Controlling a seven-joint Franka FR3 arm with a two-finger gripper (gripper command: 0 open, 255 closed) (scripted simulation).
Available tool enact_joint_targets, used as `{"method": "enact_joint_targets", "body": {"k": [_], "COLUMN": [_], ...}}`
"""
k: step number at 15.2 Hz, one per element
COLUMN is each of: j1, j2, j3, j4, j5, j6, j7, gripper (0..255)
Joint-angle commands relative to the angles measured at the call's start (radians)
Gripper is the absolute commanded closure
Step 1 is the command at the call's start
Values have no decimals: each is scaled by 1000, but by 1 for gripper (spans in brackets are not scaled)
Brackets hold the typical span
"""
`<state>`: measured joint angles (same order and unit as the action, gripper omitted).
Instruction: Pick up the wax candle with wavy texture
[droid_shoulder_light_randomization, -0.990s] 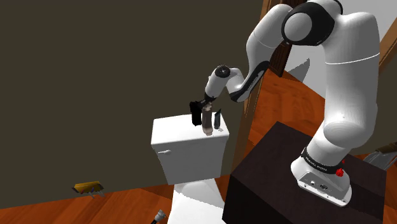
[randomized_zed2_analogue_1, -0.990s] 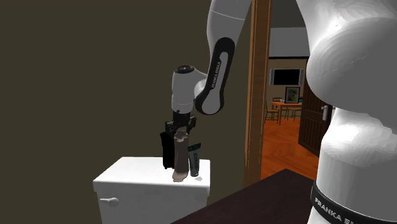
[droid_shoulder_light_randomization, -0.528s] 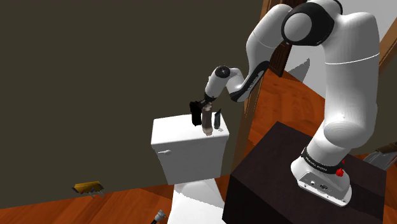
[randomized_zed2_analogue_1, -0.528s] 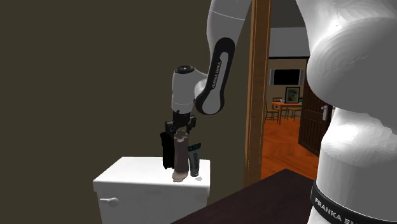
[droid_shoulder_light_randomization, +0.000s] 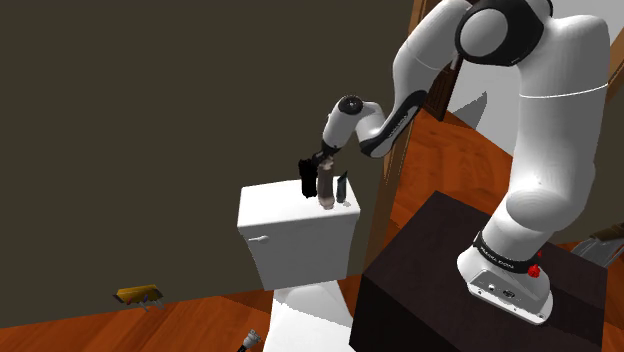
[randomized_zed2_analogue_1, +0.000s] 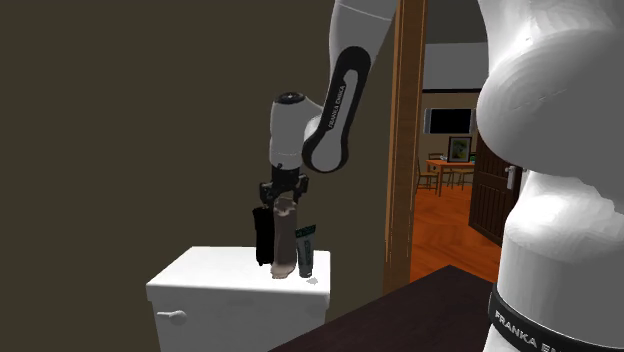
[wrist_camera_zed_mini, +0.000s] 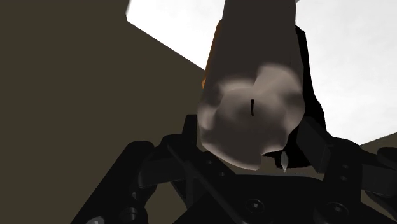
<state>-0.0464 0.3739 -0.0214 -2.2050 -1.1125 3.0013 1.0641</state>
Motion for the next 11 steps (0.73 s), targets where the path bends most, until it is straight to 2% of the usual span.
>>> {"method": "enact_joint_targets", "body": {"k": [1,9,11], "j1": [-23,-97,-98], "j2": [-28,-126,-127], "j3": [29,127,129], "j4": [-13,-49,-50], "j5": [52,234,237], "j6": [-17,-78,-79], "j7": [-55,-236,-239], "gripper": [255,255,255]}}
